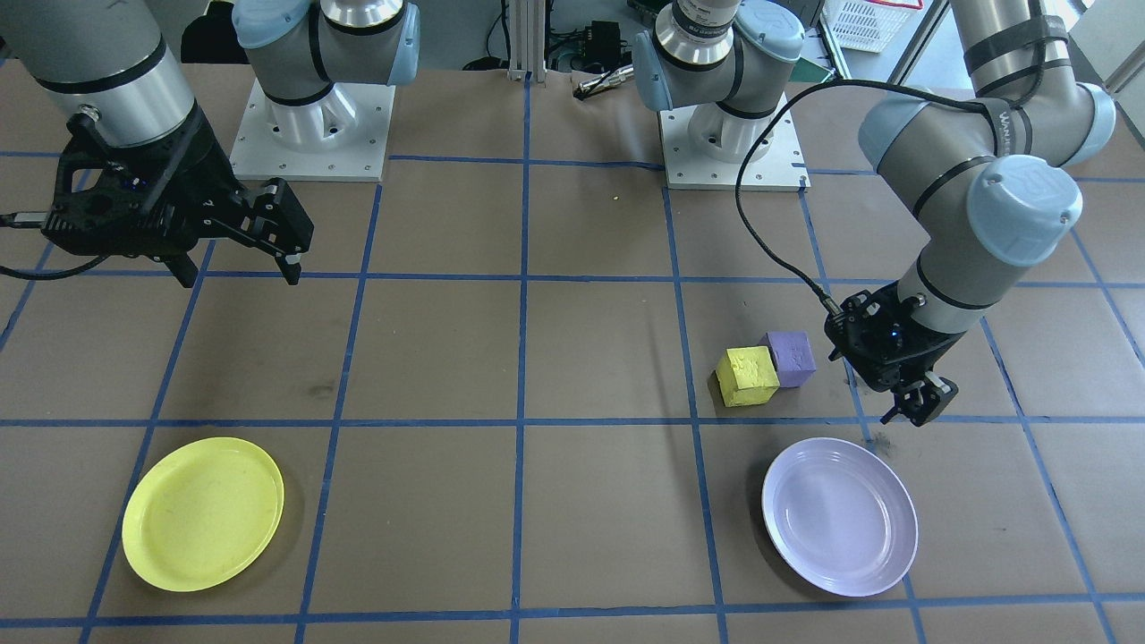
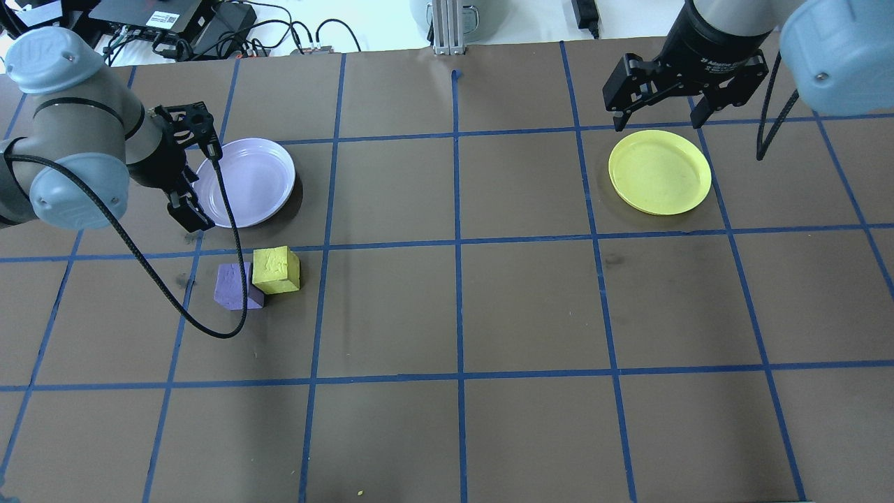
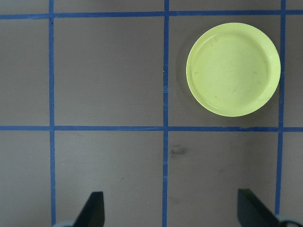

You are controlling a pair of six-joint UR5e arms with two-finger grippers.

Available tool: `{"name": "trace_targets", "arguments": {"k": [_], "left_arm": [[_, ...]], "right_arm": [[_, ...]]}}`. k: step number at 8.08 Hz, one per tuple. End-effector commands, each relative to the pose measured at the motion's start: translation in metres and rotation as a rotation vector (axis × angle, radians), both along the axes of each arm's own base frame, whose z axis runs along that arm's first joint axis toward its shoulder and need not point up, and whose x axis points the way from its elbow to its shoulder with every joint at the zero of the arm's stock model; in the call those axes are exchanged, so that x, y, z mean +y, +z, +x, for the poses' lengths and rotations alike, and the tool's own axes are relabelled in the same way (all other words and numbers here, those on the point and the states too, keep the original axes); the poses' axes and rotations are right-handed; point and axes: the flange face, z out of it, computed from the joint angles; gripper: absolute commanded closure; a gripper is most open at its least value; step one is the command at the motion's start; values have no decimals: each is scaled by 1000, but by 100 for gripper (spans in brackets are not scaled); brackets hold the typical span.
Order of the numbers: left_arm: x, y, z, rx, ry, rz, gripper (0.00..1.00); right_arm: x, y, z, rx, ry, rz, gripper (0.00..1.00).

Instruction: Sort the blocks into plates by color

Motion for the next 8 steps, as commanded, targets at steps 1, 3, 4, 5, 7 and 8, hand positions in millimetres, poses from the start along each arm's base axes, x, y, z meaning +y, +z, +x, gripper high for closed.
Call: {"name": "trace_targets", "arguments": {"k": [1,3,4,5,7,8], "left_arm": [[9,-11,-4,14,-83,16,0],[11,-23,-8,96,-78,20,0],[12,-25,-7,95,-88,28,0],[19,-32,-6,78,-176,75,0],[34,-38,-5,51,-267,139,0],[43,-46,-9,65,-267,159,0]], "right_arm": [[20,7,-1,7,-12,60,0],[25,11,-15,147,-13,68,0],[25,13,-14,145,-22,55,0],[33,25,-13,145,-28,31,0],[54,38,-9,106,-19,46,0],[51,31,-2,40,-6,63,0]]}}
